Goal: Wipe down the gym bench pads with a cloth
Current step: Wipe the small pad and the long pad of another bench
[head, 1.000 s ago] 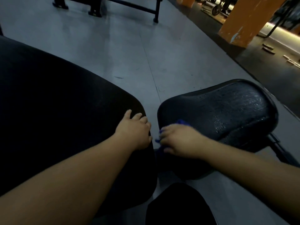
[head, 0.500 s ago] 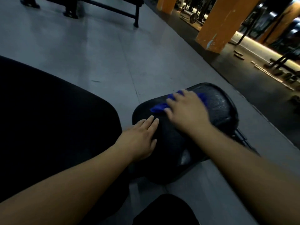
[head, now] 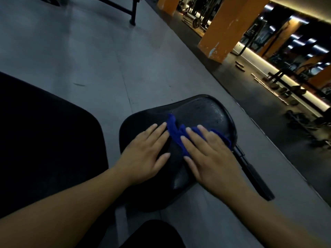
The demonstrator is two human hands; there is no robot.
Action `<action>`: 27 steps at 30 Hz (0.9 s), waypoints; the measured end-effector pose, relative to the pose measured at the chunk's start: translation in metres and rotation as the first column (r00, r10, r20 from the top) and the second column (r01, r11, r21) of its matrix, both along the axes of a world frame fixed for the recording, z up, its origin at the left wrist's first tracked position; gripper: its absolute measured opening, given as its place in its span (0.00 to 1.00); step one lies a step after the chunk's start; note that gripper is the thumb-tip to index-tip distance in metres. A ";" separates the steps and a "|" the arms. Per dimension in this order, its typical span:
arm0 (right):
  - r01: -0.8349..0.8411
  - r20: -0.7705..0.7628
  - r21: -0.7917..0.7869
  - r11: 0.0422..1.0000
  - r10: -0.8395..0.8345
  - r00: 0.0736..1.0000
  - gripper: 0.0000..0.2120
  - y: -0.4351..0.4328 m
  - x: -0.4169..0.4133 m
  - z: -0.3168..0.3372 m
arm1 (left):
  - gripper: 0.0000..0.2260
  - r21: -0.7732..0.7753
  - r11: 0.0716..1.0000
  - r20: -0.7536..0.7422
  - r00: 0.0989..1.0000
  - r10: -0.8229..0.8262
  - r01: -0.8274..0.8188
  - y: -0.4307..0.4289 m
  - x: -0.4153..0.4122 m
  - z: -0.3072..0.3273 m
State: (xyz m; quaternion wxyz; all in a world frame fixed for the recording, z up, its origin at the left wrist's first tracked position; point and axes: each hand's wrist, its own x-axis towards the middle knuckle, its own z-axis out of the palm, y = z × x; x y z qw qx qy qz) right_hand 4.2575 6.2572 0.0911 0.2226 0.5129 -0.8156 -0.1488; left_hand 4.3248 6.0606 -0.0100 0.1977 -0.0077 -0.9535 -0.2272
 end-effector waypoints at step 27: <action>0.115 0.092 0.041 0.993 -0.118 0.989 0.21 -0.085 -0.019 -0.004 | 0.44 0.086 0.986 0.050 0.989 0.139 -0.143 -0.008 -0.010 -0.020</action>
